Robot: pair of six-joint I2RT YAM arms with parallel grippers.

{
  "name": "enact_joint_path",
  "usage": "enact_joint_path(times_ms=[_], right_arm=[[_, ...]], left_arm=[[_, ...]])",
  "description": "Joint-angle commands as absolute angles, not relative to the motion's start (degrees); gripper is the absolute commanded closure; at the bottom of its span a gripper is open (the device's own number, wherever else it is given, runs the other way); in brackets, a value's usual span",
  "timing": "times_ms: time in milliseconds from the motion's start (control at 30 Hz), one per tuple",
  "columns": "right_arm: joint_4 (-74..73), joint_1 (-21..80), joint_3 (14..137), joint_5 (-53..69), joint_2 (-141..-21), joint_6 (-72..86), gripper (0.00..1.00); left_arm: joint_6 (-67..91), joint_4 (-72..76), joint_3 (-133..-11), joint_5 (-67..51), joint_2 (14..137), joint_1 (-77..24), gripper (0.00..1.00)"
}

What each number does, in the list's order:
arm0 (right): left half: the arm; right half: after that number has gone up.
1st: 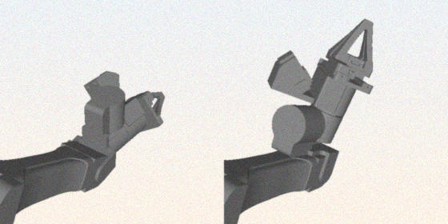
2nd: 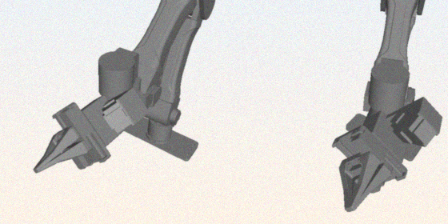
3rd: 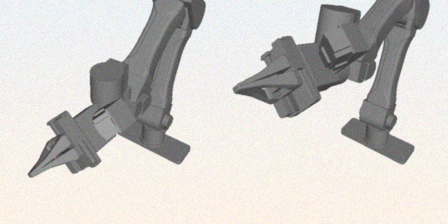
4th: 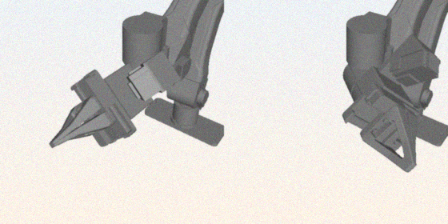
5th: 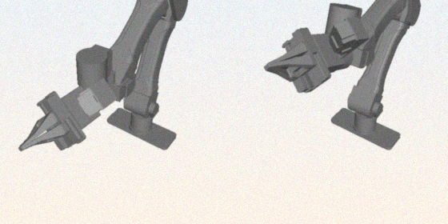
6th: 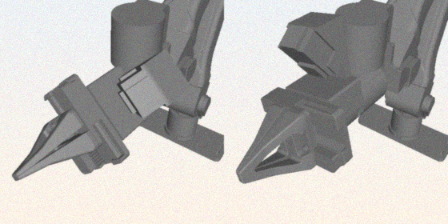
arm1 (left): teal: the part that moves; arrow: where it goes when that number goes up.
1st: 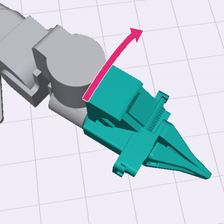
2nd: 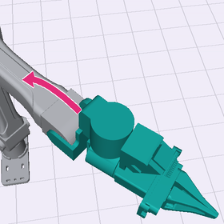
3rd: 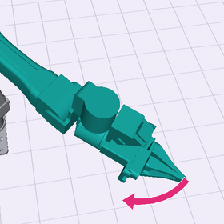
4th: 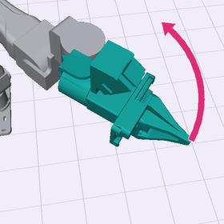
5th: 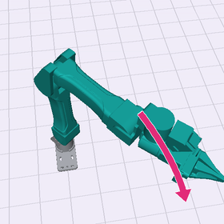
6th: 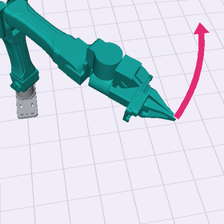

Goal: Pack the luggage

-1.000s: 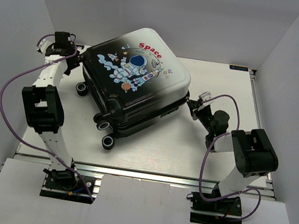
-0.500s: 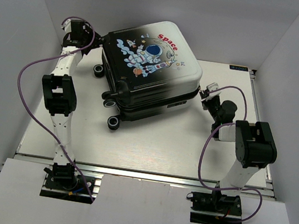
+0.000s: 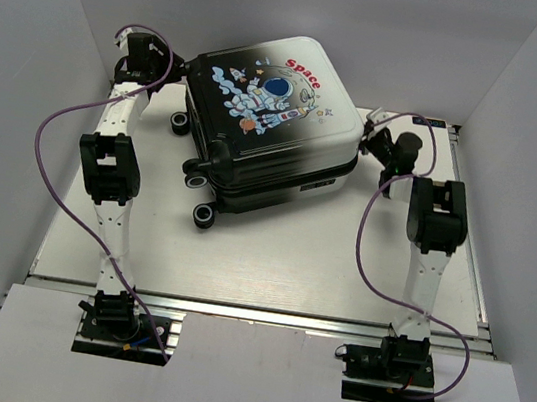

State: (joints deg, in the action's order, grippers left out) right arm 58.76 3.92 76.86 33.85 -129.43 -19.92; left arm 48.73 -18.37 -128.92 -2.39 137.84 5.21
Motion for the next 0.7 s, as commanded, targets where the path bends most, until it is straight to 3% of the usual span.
enact_joint_path(times_ms=[0, 200, 300, 400, 500, 567, 667], right_arm=[[65.8, 3.4, 95.3, 28.0, -134.5, -18.6, 1.0], [55.6, 7.9, 129.2, 25.6, -154.0, -16.3, 1.0], [56.8, 10.2, 135.5, 21.7, -160.3, -16.0, 1.0], [65.0, 10.6, 127.3, 24.4, -157.3, -6.8, 1.0], [78.9, 12.0, 103.2, 35.0, -145.1, -4.3, 1.0], [80.9, 15.3, 82.8, 37.3, -133.1, -10.0, 1.0], [85.6, 18.7, 62.4, 39.3, -120.2, -15.6, 1.0]], left_arm=[[45.5, -20.2, -127.8, -3.5, 143.9, 2.5, 1.0], [43.6, -20.3, -128.1, -4.9, 145.1, 2.5, 1.0], [41.8, -21.1, -128.3, -4.9, 145.5, 1.2, 1.0], [39.5, -20.1, -127.8, -6.3, 145.3, -0.1, 1.0], [35.9, -21.2, -129.5, -7.7, 145.8, -1.9, 1.0], [33.8, -20.9, -129.9, -9.0, 146.0, -3.8, 1.0], [31.9, -19.3, -129.8, -13.0, 146.2, -6.1, 1.0]])
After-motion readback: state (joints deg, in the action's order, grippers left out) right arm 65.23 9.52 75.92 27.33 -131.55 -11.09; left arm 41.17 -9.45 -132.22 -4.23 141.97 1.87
